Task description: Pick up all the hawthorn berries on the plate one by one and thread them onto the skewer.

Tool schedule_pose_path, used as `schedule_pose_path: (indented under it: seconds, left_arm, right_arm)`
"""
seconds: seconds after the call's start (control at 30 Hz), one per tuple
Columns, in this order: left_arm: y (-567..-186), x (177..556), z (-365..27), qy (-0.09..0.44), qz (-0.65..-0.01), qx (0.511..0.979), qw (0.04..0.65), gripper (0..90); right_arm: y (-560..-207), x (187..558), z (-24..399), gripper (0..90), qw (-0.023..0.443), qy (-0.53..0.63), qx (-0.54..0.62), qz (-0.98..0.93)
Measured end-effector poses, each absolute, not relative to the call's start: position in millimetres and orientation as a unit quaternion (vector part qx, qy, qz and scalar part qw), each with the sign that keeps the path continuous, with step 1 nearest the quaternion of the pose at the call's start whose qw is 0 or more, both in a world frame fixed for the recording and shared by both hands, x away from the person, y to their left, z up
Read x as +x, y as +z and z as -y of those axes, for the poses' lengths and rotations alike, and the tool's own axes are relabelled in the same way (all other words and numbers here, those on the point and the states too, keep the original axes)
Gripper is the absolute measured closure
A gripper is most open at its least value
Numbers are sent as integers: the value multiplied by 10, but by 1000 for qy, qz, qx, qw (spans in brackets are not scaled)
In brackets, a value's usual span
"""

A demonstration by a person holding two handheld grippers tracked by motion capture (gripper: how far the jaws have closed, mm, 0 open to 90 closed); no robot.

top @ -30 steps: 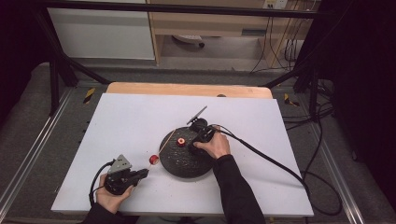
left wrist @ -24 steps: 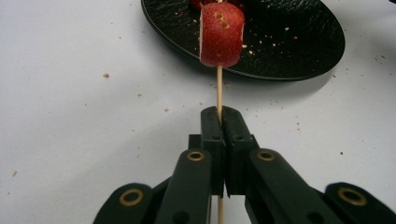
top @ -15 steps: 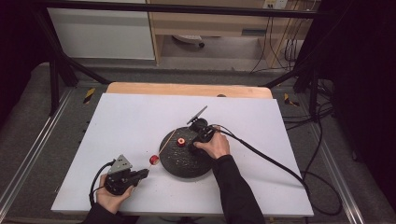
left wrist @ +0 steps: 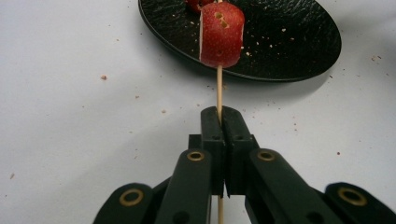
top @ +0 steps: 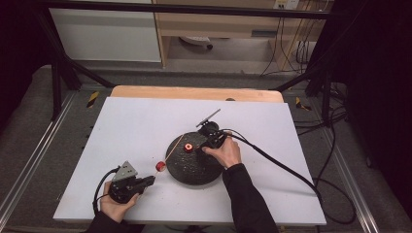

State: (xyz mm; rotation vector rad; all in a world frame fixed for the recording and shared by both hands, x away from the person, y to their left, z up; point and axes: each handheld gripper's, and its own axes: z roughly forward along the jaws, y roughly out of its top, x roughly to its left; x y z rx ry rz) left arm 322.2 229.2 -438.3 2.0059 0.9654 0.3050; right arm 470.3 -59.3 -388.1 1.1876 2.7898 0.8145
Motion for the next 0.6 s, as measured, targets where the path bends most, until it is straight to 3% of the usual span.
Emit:
schedule_pose_path:
  seconds: [0.6]
  left_arm:
    - [-4380,3212,-2283,122,-385,805,435,882]
  right_arm:
    - [-3887,4424,740,630,-2,366,388,-846]
